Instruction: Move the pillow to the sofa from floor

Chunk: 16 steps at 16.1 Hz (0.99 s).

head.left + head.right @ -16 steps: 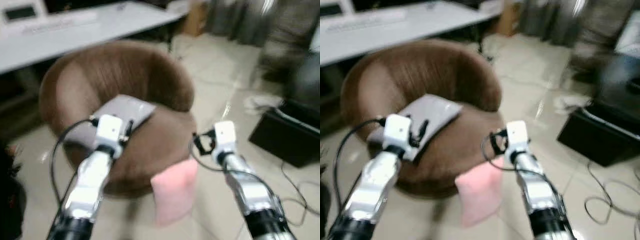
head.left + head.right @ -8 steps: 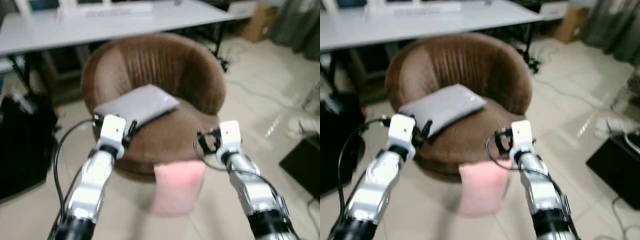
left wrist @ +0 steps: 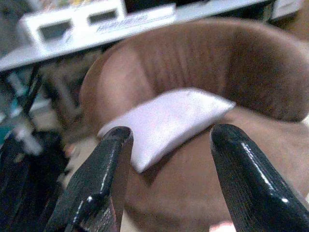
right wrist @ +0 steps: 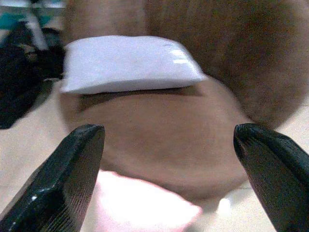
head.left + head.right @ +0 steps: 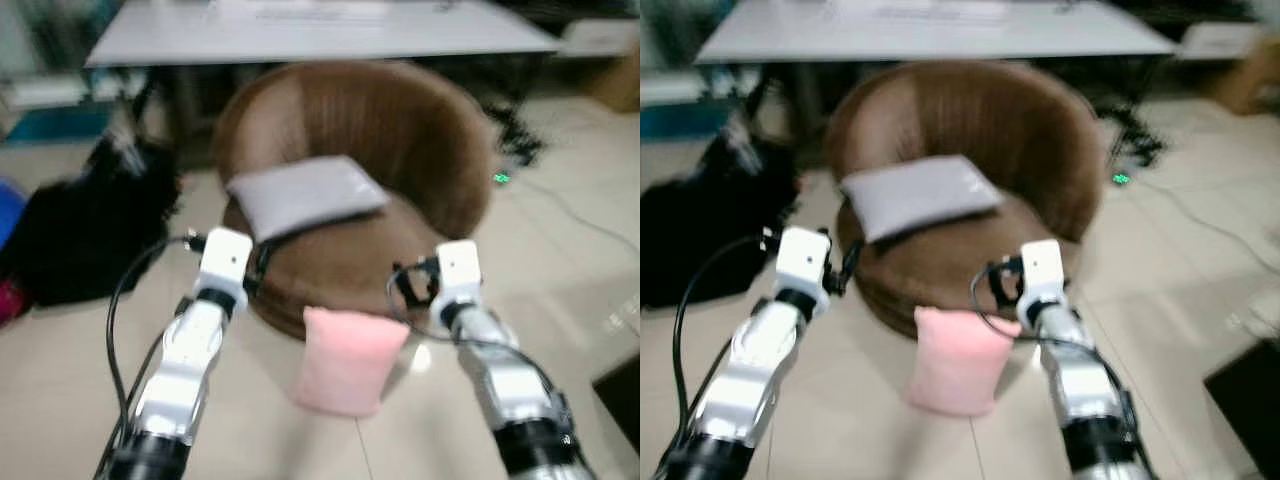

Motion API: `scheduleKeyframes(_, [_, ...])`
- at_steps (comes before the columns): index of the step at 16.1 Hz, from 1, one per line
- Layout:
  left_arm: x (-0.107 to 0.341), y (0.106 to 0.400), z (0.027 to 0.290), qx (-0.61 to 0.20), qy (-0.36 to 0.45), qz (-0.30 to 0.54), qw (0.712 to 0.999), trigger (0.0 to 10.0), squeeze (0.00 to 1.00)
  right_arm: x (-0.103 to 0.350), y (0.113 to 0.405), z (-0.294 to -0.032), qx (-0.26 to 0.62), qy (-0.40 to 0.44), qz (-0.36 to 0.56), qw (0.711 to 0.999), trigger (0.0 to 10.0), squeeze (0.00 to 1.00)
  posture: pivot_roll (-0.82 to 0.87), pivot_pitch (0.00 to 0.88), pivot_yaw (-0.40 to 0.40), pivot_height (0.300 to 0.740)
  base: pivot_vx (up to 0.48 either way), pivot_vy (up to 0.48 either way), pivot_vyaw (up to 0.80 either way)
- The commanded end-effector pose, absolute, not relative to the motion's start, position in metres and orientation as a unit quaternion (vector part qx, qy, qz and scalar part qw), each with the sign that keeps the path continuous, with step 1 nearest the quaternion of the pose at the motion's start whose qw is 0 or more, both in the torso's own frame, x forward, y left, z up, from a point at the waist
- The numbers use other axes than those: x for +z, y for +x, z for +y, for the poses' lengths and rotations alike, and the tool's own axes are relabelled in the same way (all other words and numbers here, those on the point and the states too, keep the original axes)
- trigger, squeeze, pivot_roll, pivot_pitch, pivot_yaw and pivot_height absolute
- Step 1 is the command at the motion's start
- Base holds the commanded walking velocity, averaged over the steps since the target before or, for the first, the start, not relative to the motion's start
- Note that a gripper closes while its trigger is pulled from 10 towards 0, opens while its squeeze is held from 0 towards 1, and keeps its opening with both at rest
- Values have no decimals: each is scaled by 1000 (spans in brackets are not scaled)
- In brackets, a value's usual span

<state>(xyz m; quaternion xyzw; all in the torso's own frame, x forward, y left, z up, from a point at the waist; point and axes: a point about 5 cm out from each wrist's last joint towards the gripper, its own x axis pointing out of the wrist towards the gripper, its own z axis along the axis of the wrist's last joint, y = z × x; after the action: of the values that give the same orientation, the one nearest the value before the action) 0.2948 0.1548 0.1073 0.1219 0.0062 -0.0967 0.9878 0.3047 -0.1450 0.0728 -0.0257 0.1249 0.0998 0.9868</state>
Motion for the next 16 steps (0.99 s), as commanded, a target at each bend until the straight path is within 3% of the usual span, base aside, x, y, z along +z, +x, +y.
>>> scheduleKeyframes(1, [111, 296, 157, -93, 125, -1, 988, 10000, 0, 77, 308, -142, 106, -28, 117, 987, 10000, 0, 16, 0, 14, 740, 0, -480, 800])
scheduleKeyframes(7, [112, 297, 157, -93, 126, -1, 988, 10000, 0, 77, 308, -141, 106, -26, 116, 987, 10000, 0, 17, 0, 17, 740, 0, -419, 800])
scheduleKeyframes(11, [107, 298, 160, -87, 102, 21, 991, 10000, 0, 76, 308, -143, 94, -14, 120, 988, 10000, 0, 19, 0, 15, 740, 0, 360, 200])
scheduleKeyframes(16, [112, 300, 164, -76, 106, 8, 991, 10000, 0, 77, 311, -142, 91, -8, 114, 989, 10000, 0, 22, 0, 16, 740, 0, 0, 0])
